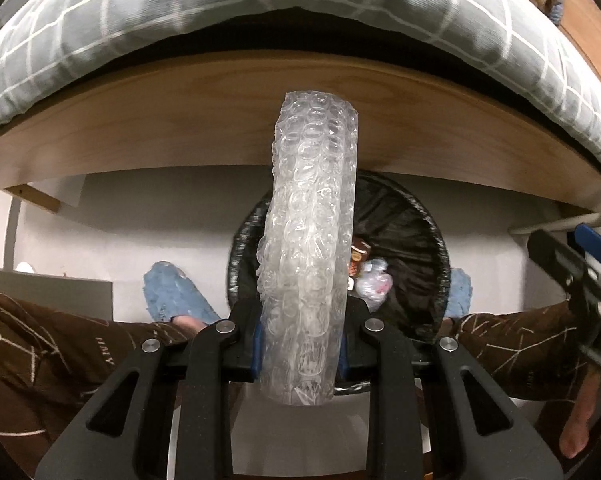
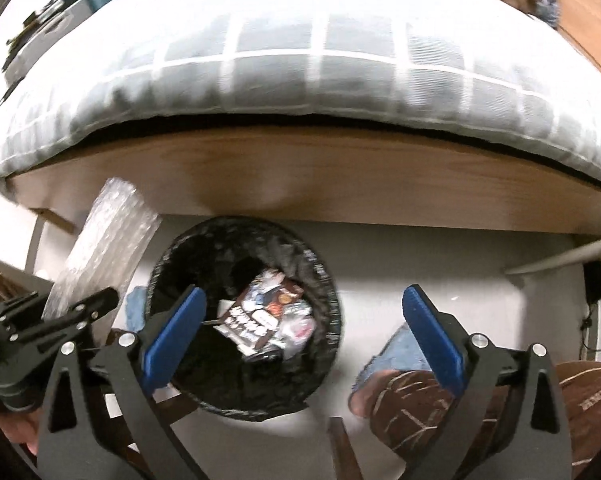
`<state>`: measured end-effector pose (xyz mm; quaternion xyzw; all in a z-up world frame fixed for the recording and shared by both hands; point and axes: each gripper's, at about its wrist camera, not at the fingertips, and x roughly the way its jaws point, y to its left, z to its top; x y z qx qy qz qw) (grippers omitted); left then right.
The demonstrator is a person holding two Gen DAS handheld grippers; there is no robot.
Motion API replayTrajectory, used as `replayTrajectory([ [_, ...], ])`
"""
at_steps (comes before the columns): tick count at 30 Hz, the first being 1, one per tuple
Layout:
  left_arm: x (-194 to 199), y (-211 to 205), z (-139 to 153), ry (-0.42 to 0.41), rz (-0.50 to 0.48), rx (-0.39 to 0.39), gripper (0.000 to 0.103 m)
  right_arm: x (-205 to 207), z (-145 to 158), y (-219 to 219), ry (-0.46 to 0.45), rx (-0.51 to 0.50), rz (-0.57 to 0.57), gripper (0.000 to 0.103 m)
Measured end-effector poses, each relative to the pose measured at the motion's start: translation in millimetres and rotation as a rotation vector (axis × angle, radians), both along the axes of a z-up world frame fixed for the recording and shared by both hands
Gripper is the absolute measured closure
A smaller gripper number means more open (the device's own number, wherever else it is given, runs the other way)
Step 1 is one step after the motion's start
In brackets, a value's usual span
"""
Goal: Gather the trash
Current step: 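Open the left tool to drop the bubble wrap roll into the bin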
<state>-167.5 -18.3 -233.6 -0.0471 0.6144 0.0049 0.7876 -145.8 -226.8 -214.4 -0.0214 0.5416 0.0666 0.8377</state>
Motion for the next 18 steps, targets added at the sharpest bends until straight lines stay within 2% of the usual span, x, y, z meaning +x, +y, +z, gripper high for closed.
replayTrajectory([
  [6,2.1,-23.0,-4.1,0.015,-0.038,-0.04,0.077,3.0,6.8,-26.1,-0.031,-0.055,-0.06,0.008],
  [13,1.5,-42.8,-9.3,0.019,-0.088,-0.043,0.074,4.3,5.8,-41.2,-0.017,-0.034,-0.102,0.008],
  [15,1.2,-44.2,-11.4,0.02,-0.094,-0.034,0.068,3.6,6.7,-40.1,-0.021,-0.037,-0.1,0.008],
  [17,0.4,-44.0,-10.9,0.012,-0.095,-0.018,0.054,4.1,6.1,-38.6,-0.021,-0.032,-0.094,0.008],
  [18,0.2,-43.0,-10.1,0.007,-0.092,-0.012,0.051,3.8,7.0,-37.7,-0.024,-0.035,-0.091,0.008],
])
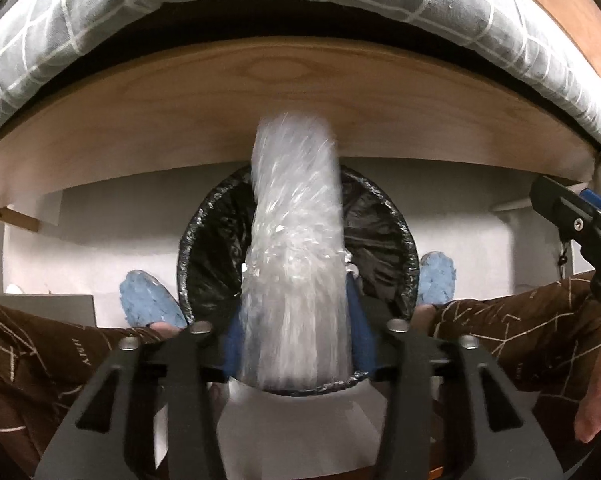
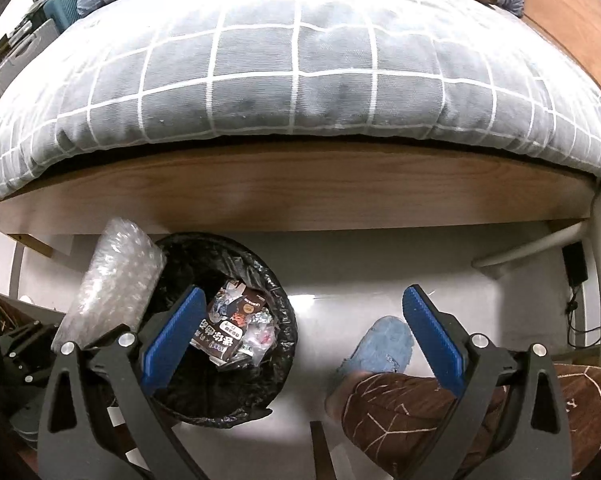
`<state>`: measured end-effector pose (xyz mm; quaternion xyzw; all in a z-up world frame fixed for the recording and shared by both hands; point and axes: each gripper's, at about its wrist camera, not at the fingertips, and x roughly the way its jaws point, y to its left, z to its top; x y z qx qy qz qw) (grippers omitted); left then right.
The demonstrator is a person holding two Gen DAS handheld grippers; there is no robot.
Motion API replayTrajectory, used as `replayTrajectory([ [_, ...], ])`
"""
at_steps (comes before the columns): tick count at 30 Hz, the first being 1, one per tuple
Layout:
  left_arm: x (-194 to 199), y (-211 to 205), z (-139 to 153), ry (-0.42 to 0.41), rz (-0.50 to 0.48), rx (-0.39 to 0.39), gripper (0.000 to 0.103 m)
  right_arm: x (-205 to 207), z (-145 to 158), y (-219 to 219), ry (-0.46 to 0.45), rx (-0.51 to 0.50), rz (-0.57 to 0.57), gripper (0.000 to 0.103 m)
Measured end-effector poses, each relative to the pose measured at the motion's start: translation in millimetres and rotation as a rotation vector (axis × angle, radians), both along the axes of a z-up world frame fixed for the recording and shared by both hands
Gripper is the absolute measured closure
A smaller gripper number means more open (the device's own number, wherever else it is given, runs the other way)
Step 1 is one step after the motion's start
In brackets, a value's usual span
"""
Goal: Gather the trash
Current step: 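Open the left tool to drop the bubble wrap roll into the bin, then move both open tools back over the bed toward the white bag and black packet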
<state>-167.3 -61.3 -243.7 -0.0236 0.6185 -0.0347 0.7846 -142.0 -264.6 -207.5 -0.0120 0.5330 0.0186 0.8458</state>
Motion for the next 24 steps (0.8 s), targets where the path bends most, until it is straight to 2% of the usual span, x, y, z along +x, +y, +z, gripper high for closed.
replayTrajectory([
  [5,1.4,8.4,14.5,-0.053,0.019,0.015,0.031,-0.3,6.6,2.3,-0.01,-0.002,0.001,0.008],
  [10,1.6,18.6,43.1,-0.142,0.043,0.022,0.011,0.0,23.5,1.1,-0.052,-0.018,-0.002,0.008],
  [14,4.0,21.3,66.5,-0.206,0.046,0.029,0.006,1.6,38.1,-1.4,-0.089,-0.007,-0.004,0.008],
  [24,20.5,25.1,128.5,-0.319,0.023,0.011,0.006,24.5,88.5,-6.3,-0.212,-0.003,0.006,0.008],
])
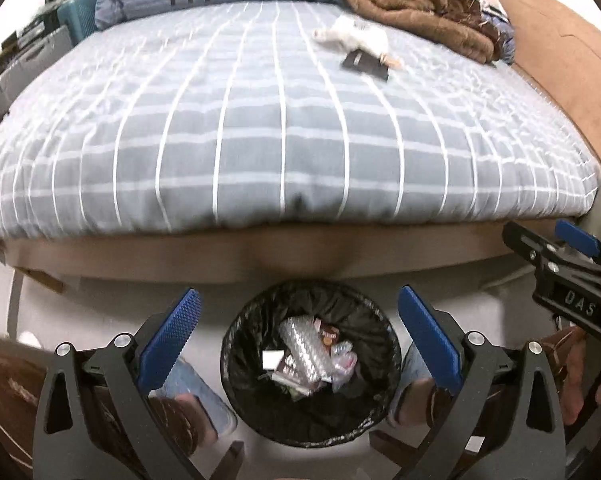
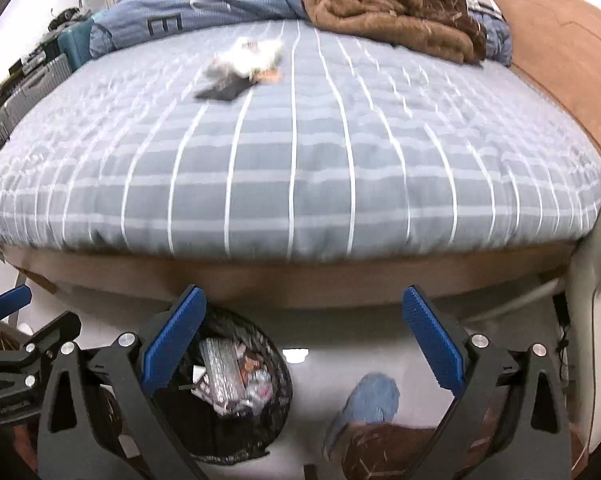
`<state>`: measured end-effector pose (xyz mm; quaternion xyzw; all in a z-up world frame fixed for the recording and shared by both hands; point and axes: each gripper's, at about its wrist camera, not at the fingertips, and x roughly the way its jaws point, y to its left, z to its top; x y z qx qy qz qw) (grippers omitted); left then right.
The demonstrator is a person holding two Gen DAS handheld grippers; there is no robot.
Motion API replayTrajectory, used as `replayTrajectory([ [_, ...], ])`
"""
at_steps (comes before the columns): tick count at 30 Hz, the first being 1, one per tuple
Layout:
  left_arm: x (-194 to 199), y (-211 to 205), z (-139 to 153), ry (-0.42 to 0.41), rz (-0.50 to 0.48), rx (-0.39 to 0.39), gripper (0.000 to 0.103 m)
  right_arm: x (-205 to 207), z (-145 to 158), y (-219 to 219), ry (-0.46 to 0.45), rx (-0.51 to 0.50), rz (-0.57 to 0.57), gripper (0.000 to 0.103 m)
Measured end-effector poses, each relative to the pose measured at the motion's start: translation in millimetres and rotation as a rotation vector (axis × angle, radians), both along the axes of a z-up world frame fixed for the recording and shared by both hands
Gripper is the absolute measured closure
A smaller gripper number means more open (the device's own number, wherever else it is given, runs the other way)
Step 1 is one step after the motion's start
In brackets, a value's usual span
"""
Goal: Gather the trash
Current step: 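Move both open tools back over the bed toward the white bag and black packet, then grasp the white QR-code bag with the right tool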
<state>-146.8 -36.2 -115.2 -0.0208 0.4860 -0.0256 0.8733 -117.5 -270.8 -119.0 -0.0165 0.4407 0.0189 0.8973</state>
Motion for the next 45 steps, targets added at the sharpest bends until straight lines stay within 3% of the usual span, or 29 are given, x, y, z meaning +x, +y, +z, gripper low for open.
replayTrajectory([
  [10,61.7,17.4,47.3,-0.07,0.033,0.013,0.006,57.2,42.6,12.1,-0.078,0.003,0.041,0.008],
  [21,146.6,27.6,82.0,-0.128,0.051,0.023,0.006,139.5,59.7,31.8,-0.12,0.0,0.091,0.008],
  [37,252.0,39.7,65.0,-0.123,0.051,0.038,0.006,277.3,38.5,62.1,-0.075,0.093,0.099,0.008],
  [45,268.4,54.5,51.3,-0.097,0.069,0.023,0.006,326.7,21.6,76.8,-0.051,0.091,0.049,0.008],
])
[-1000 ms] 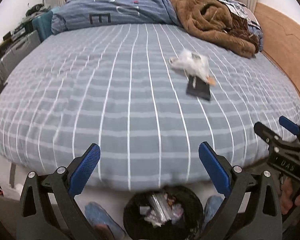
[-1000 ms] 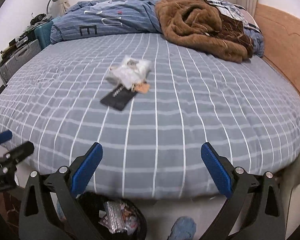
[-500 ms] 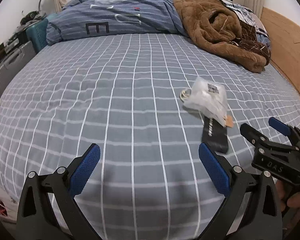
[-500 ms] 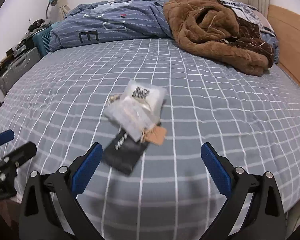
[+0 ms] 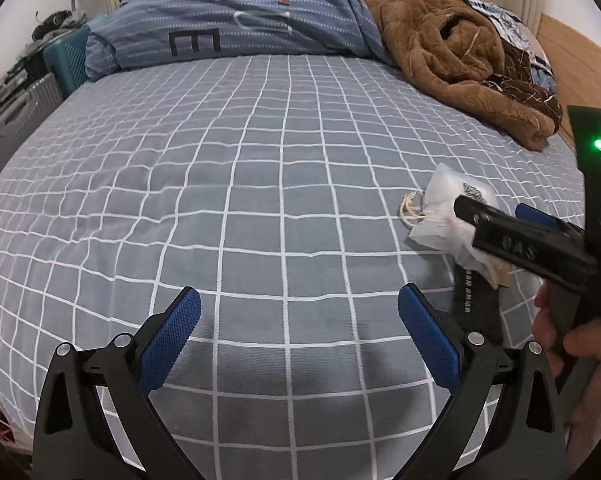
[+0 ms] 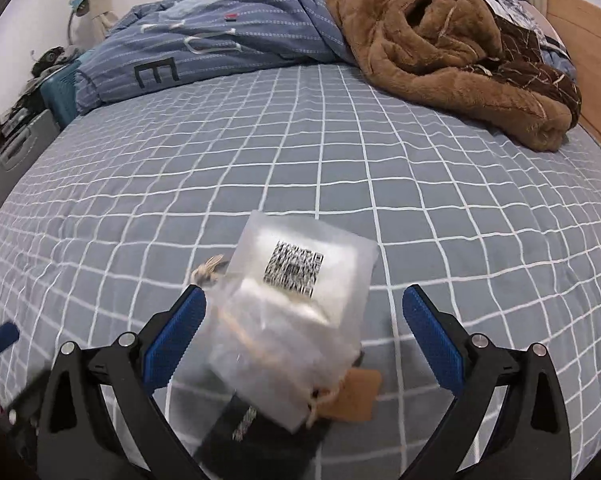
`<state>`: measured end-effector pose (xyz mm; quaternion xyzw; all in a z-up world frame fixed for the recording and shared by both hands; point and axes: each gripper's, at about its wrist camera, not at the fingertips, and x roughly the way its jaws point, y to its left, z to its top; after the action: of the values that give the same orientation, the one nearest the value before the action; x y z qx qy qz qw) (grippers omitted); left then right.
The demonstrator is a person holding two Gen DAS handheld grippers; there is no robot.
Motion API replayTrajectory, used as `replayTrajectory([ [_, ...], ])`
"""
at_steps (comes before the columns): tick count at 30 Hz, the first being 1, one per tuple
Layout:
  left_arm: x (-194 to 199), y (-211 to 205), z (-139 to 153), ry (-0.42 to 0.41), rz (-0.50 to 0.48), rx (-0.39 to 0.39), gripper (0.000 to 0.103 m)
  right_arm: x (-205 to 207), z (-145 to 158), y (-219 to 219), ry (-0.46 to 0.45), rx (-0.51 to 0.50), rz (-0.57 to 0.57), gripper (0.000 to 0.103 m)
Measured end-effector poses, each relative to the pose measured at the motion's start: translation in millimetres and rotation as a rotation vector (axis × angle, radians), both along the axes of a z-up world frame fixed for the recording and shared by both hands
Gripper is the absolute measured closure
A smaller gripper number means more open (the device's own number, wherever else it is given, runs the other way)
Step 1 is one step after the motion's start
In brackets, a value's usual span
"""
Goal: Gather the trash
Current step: 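Grasp the white QR-code bag with the right tool, then grasp the black packet with the left tool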
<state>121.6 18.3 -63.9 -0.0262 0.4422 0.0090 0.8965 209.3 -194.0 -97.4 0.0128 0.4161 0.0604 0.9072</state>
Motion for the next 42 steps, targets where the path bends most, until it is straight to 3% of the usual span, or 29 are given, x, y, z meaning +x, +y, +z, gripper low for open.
replayTrajectory([
  [6,0.5,2.6,-0.3,-0.002,-0.001,-0.019,0.006,15.3,-14.0,4.5,0.048,0.012,-0.012,0.026],
  [8,-0.2,1.2,-1.7,0.002,-0.008,-0.016,0.006,15.4,-14.7,4.7,0.048,0.016,-0.005,0.04],
  [13,-2.5,-3.3,-0.5,0.004,-0.02,-0.016,0.006,9.0,-9.5,5.9,0.028,0.01,0.017,0.059],
  [27,4.7,-67.9,-1.3,0.017,-0.096,-0.029,0.006,-26.0,49.2,-50.9,-0.1,-0.009,-0.021,0.06],
  [31,10.2,-91.6,-8.2,0.038,-0.128,-0.049,0.006,-32.3,49.9,-85.3,-0.092,-0.01,-0.058,0.06],
  [36,16.0,-123.5,-24.6,0.077,-0.167,-0.018,0.008,-40.5,44.9,-124.6,-0.072,-0.015,-0.095,0.06],
  [42,22.5,-149.4,-44.1,0.129,-0.194,0.021,0.022,-49.6,42.1,-156.4,-0.066,-0.02,-0.12,0.06],
])
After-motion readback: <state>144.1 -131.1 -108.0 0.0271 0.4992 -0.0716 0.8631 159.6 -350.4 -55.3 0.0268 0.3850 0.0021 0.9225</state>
